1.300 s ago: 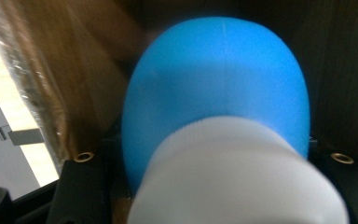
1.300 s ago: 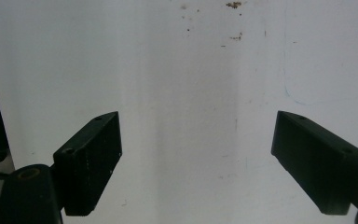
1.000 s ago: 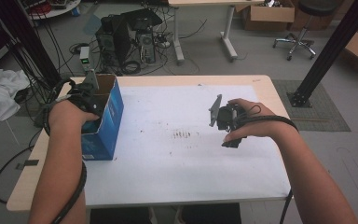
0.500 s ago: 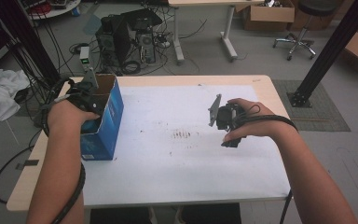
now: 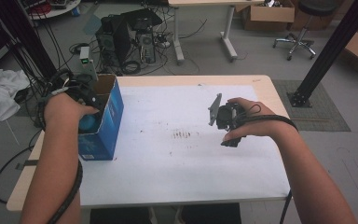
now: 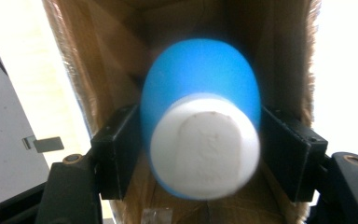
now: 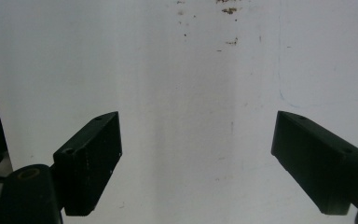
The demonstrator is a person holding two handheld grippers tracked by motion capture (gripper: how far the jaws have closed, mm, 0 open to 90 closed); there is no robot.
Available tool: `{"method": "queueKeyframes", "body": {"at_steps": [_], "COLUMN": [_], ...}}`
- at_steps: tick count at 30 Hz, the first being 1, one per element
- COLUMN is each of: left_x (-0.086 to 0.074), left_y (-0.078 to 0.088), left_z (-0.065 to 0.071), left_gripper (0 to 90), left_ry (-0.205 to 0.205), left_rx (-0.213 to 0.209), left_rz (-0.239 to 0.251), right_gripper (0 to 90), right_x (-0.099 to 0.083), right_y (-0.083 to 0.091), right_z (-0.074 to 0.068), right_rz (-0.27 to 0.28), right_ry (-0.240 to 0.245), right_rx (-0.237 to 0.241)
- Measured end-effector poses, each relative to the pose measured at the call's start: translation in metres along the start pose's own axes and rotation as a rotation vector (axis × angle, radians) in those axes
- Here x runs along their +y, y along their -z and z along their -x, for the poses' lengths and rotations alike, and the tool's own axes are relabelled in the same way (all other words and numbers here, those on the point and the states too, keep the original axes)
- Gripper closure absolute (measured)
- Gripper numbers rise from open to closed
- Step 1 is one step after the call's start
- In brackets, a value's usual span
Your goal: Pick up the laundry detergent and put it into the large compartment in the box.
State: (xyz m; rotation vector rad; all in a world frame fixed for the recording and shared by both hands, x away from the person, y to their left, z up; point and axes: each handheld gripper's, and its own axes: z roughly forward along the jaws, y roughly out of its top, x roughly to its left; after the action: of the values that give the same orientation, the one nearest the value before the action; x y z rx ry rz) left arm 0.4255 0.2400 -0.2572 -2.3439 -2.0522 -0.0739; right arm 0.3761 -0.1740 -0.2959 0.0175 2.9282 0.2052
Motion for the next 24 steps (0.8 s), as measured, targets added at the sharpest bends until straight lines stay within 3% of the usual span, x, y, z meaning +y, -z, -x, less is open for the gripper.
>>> {"method": "queueKeyframes", "body": {"at_steps": [4, 17, 24], "left_x": [0.0, -0.001, -0.002], "left_y": [0.009, 0.032, 0.044], "left_z": [0.001, 0.002, 0.004], "left_gripper": [28.1, 26.7, 20.4], "left_ry": [0.013, -0.003, -0.021], "left_rx": [-0.018, 0.005, 0.015], "left_rz": [-0.01, 0.022, 0.025], "right_gripper": [16.2, 16.2, 16.2], "right_x": [-0.001, -0.001, 0.0], "right_y": [0.002, 0.006, 0.005], "right_z": [0.0, 0.0, -0.001], "right_rz": [0.002, 0.001, -0.002], "right_ry": [-0.002, -0.003, 0.0], "right_rx": [-0.003, -0.01, -0.008]}}
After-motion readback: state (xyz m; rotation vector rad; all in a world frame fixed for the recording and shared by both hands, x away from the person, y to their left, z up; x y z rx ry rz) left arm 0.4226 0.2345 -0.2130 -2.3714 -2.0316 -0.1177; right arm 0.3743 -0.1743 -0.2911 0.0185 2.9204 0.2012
